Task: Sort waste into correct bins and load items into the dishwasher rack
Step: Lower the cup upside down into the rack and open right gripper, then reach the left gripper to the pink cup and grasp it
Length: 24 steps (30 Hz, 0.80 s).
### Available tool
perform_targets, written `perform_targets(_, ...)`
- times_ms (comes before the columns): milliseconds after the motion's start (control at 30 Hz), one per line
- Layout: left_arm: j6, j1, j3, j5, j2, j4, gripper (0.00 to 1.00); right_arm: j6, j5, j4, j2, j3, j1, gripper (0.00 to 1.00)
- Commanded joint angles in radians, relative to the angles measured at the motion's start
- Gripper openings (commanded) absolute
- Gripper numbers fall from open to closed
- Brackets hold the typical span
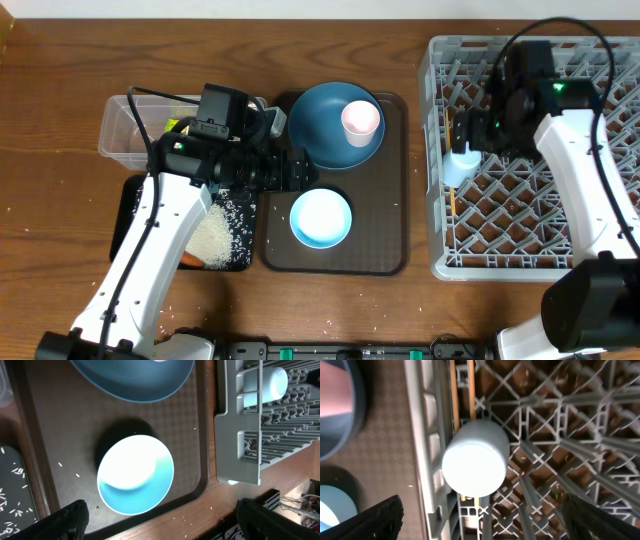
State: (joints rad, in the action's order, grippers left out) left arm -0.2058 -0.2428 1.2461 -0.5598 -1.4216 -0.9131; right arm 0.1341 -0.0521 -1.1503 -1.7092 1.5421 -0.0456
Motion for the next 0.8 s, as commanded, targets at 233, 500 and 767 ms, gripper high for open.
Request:
perform_targets(233, 0.009, 0.002, 0.012, 0.012, 0.003, -0.003, 0.96, 0.007, 0.003, -0.012, 0.021, 0.025, -0.007, 0.99)
perform_targets(500, 0.009, 0.002, 0.012, 0.012, 0.004, -0.003, 0.96, 0.007, 0.003, -0.012, 0.021, 0.025, -0.007, 0.99)
perform_targets(767, 0.009, 0.002, 0.012, 0.011, 0.004, 0.217, 0.96, 0.007, 0.003, -0.012, 0.021, 0.025, -0.007, 0.99)
